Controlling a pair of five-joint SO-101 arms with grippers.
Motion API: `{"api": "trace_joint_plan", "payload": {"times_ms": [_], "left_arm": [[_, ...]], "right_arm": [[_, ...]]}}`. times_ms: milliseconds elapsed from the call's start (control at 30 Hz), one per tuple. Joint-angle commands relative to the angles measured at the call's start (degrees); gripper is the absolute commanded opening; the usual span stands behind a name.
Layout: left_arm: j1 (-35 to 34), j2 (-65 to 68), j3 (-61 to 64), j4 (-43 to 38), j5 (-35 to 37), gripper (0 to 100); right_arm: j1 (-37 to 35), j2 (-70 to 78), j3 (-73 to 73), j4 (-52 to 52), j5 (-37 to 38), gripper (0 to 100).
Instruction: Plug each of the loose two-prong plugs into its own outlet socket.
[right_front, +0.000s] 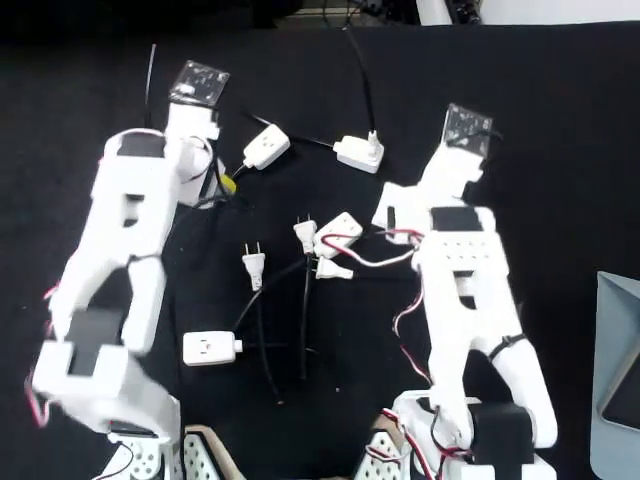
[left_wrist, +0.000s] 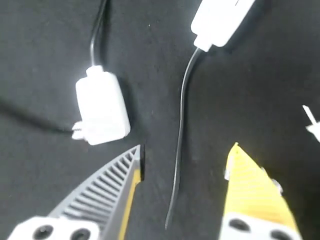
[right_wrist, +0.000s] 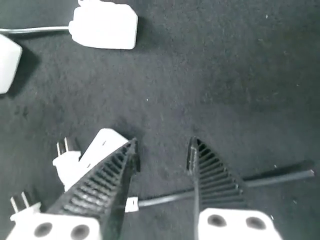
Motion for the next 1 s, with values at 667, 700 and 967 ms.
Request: {"api": "trace_joint_plan", "payload": {"times_ms": [667, 700, 967], "left_arm": [[2.2, 44.9, -42.4, 3.8, -1.9, 6], [2.8, 44.8, -42.4, 5.3, -3.3, 3], [5.1, 39.2, -42.3, 18.2, -7.7, 3]], "right_arm": [[-1.4, -1.9, 3.3, -6.5, -0.7, 15.5], [-1.4, -1.9, 3.3, -6.5, -0.7, 15.5], [-1.4, -1.9, 3.5, -6.5, -0.8, 15.5]]}}
